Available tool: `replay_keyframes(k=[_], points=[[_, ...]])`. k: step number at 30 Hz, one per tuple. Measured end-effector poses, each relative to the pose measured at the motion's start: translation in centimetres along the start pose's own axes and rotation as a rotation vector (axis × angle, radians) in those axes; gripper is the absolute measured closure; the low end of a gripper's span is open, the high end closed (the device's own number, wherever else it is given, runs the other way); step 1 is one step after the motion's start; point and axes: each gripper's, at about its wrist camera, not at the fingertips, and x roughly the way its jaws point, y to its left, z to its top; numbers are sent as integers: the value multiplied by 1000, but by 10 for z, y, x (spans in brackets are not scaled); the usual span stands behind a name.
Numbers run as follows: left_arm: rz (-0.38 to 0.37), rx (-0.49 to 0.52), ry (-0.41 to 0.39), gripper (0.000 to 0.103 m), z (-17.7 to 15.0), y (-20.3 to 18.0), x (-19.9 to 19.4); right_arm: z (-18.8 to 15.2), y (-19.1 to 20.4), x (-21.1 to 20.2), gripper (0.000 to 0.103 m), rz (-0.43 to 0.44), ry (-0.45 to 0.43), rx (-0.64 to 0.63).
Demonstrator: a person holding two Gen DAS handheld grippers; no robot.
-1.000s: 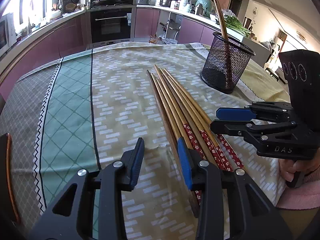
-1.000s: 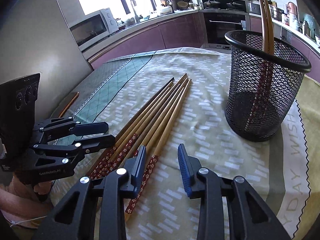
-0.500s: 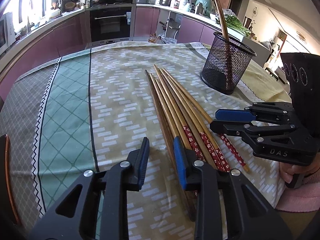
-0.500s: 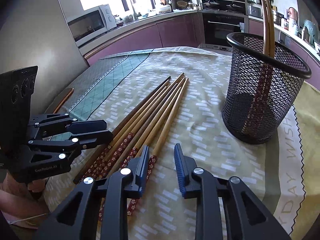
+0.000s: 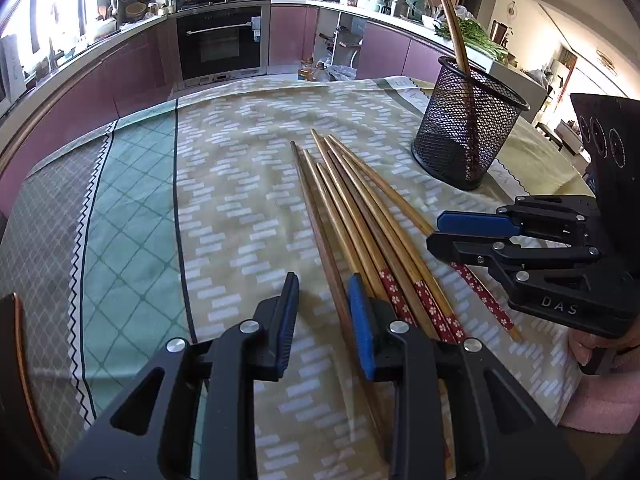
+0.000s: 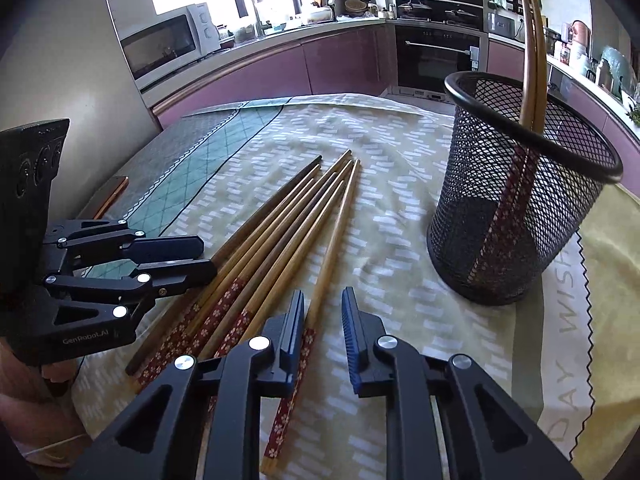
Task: Organize utensils
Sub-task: 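Return to the chopstick row and close the left gripper on one while the right grasps another, then lift the left gripper's chopstick upright over the mesh cup while the right gripper carries its own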
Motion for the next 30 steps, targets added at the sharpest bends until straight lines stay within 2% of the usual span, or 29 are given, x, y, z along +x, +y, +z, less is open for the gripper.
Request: replay_keyframes(k=[12,16,19,30], points=[[25,-3,19,89,20,4,15,16,2,13,86,-36,3,-17],[30,-21,18,92,22,4,17,16,1,13,92,-34,-4,3],[31,-41,13,93,22,5,17,15,-7,12,96,-16,-10,38],[19,-94,-25,95,16,10,2,13,-19,-3,98,35,-49,92]])
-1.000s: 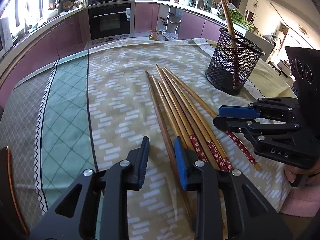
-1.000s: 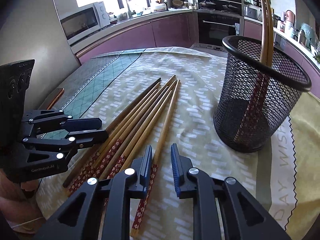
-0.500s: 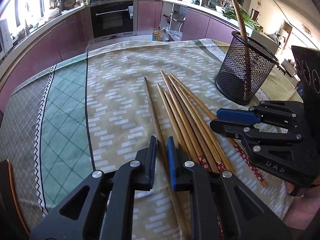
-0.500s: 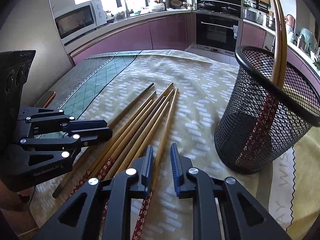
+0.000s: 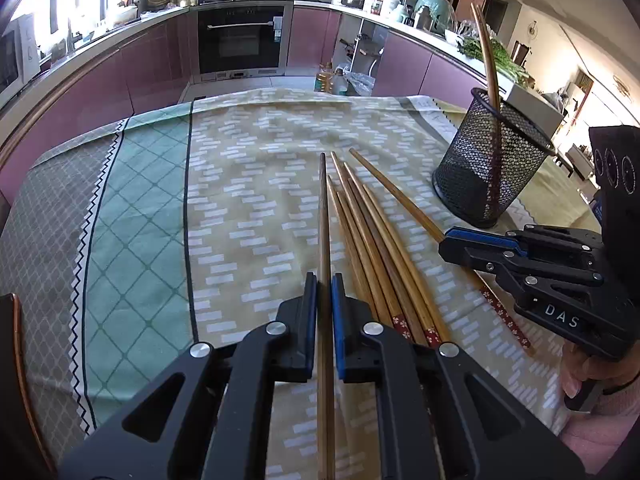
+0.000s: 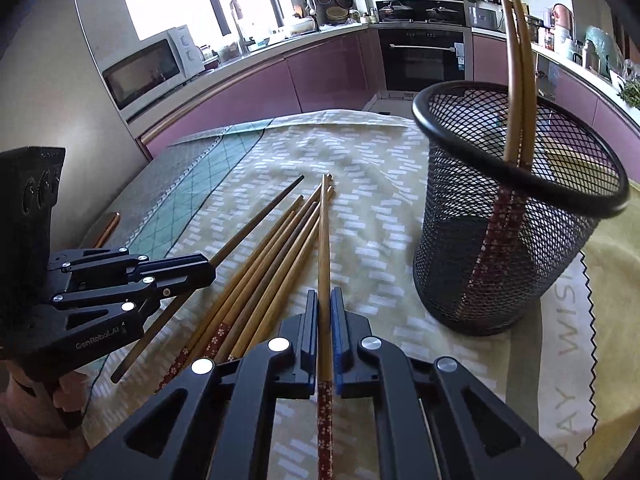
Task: Organize utensils
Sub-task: 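Lift the left gripper's chopstick upright over the mesh cup while the right gripper carries its own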
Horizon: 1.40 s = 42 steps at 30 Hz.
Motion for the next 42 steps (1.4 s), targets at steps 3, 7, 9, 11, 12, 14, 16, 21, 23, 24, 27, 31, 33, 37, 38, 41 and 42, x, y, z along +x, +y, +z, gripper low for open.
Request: replay_keyframes(k=[3,7,9,11,12,14,16,21,23,24,27,31,33,37,38,41,42], points=[[-21,-12,-15,95,1,2,-10,0,-1,-8,98,25,-17,3],[-63,-33,-34,95,2,4,-24,0,3,-20,98,66,-50,0],[-86,-36,-48,95,3,4,-32,1,4,-27,98,82,-69,-1],[-102,-33,-69,95,4,2,-40,1,5,-34,98,100,-88,-1],[-111,-28,-82,95,5,0,-46,0,4,-38,98,106,-98,-1],[-135,-22,-104,95,6,-3,-55,2,4,-46,98,118,-115,0],[-161,-16,-125,95,8,-7,-64,1,3,-53,98,124,-135,-4],[-233,-5,-158,95,12,-15,-81,0,2,-67,98,143,-168,-2],[-244,3,-175,95,12,-19,-85,-1,-1,-69,98,151,-172,7],[-250,5,-180,95,12,-20,-87,-1,-2,-69,98,152,-174,13],[-264,8,-197,95,11,-24,-94,-1,-6,-66,98,159,-167,35],[-284,12,-212,95,12,-26,-98,0,-9,-62,98,168,-149,47],[-298,18,-218,95,13,-28,-101,0,-8,-61,98,174,-140,44],[-311,36,-205,95,13,-36,-97,1,-4,-61,98,187,-139,25],[-314,42,-198,95,13,-37,-94,1,-4,-62,98,192,-142,23],[-323,51,-178,95,13,-41,-85,2,-3,-67,98,199,-154,14],[-322,55,-172,95,13,-42,-83,2,-3,-68,98,201,-159,13]])
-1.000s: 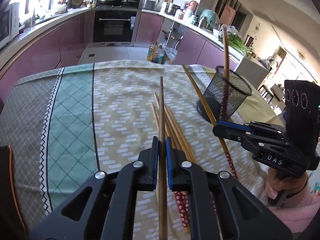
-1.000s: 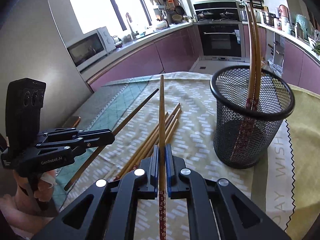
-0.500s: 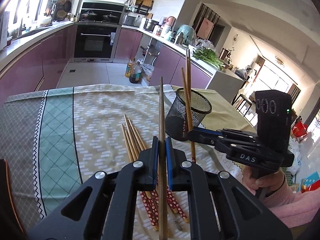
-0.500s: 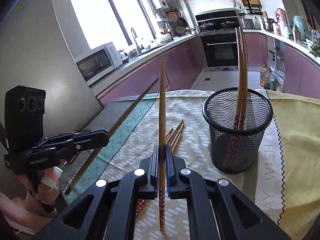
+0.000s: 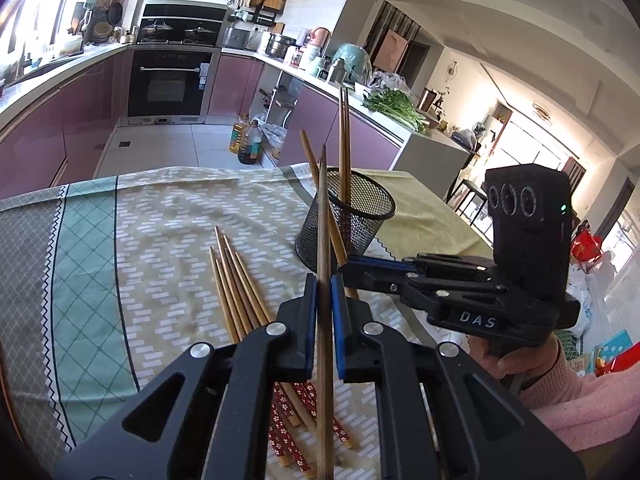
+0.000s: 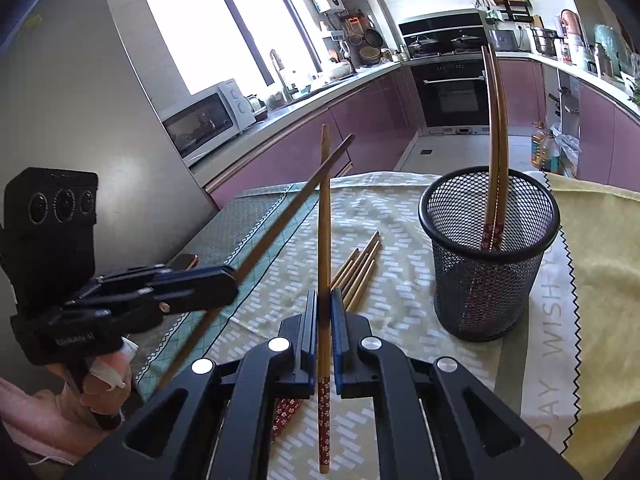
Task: Organize utensils
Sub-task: 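Lift the left gripper's chopstick upright over the mesh cup while the right gripper carries its own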
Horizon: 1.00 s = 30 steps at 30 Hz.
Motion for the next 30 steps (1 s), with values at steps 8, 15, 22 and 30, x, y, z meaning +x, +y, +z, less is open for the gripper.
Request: replay_keyframes(k=[8,15,22,30], points=[[-10,21,30,95,-1,-6,14,-2,1,-10,98,17,-18,-10],[-25,44,17,95,6,-13,16,0,3,-20,98,11,-40,-27],[-48,44,-26,95,20,-18,10,10,3,-40,98,-26,-96,-57],[-67,61,-117,95,50,-27,-5,32,-10,-66,98,-99,-193,-76]])
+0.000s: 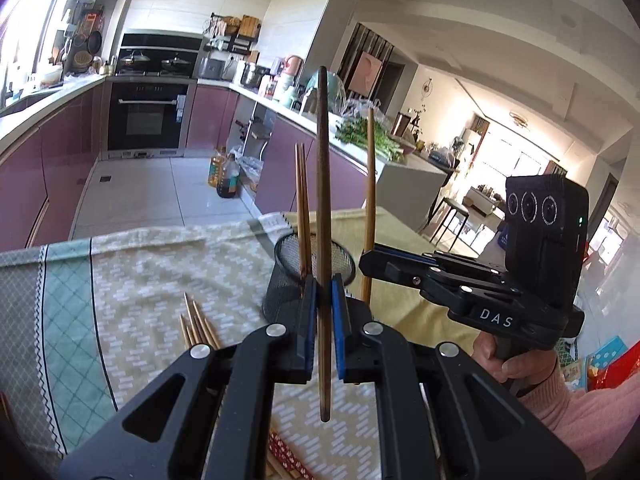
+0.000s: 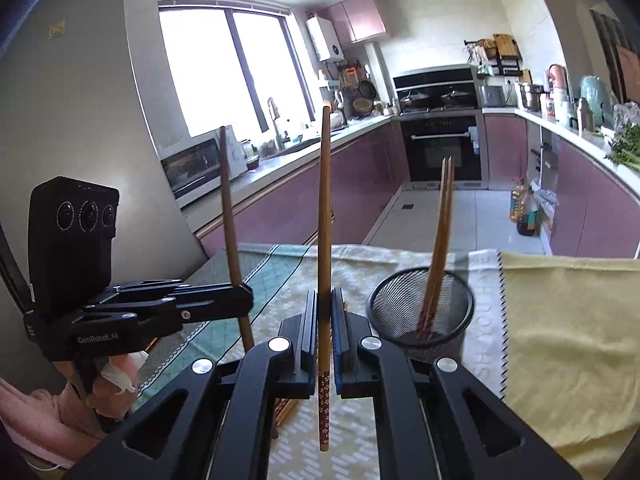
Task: Organize utensils
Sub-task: 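Lift the left gripper's chopstick upright over the mesh cup while the right gripper carries its own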
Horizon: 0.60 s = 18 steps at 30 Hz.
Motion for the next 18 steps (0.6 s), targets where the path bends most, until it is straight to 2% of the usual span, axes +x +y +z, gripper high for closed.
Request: replay_keyframes(k=[9,18], points=[[19,10,-103,95,47,-5,4,30,-25,-7,98,-66,-99,-12],[44,34,-171,95,81,-16,22,49,-43,6,98,-106,-139,-16]])
